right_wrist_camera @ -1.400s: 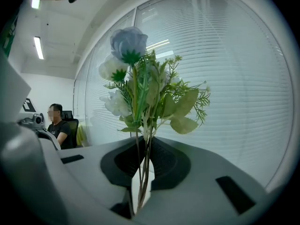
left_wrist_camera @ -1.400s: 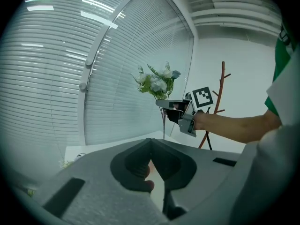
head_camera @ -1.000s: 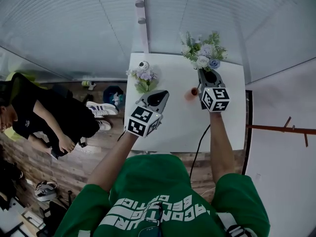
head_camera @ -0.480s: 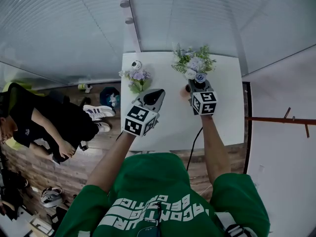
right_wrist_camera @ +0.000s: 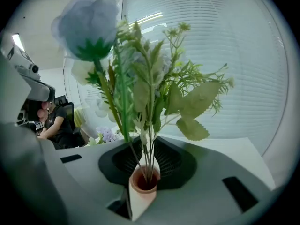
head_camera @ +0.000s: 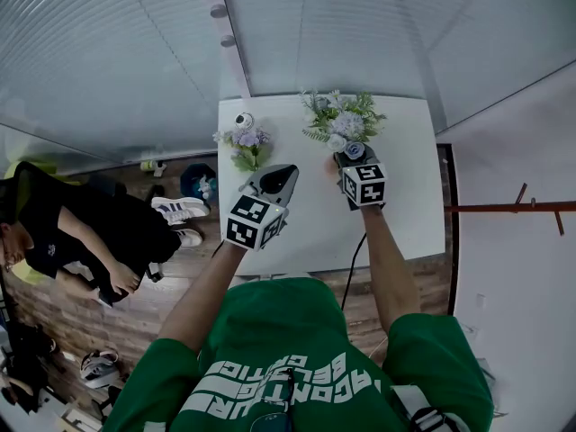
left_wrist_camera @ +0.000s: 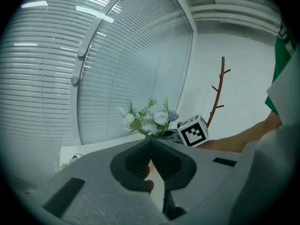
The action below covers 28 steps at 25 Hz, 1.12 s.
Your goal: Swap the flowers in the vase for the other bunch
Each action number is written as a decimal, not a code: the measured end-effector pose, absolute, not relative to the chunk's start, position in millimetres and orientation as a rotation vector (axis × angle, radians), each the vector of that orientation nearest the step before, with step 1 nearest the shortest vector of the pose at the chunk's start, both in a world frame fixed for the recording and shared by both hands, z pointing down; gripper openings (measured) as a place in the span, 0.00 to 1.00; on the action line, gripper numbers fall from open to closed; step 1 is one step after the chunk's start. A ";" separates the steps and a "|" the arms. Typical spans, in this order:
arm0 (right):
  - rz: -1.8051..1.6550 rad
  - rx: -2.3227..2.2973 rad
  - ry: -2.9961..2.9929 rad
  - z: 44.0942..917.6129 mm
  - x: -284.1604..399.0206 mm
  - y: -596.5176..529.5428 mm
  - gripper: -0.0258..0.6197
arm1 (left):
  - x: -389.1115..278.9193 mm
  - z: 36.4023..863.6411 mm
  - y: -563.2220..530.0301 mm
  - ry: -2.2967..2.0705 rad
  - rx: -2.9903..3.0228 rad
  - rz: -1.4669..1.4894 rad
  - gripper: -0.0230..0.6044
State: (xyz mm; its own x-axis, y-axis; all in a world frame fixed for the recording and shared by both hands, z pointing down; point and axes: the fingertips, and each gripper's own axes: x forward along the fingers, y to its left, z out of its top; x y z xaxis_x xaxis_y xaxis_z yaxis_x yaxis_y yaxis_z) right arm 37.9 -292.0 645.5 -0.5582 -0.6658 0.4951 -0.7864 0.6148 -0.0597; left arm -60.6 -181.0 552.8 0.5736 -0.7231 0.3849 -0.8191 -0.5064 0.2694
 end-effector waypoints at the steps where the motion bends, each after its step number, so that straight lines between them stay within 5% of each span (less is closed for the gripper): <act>1: 0.403 1.148 -2.405 645.9 37.7 -291.9 0.16 | -61.1 551.0 -180.1 -1.244 2.389 0.310 0.05; 8: 0.477 1.120 -2.329 658.7 44.0 -280.5 0.27 | -64.8 546.9 -170.9 -1.248 2.397 0.308 0.05; 28: 0.515 1.348 -2.317 604.0 115.5 -205.3 0.26 | -63.4 546.8 -154.2 -1.237 2.399 0.295 0.05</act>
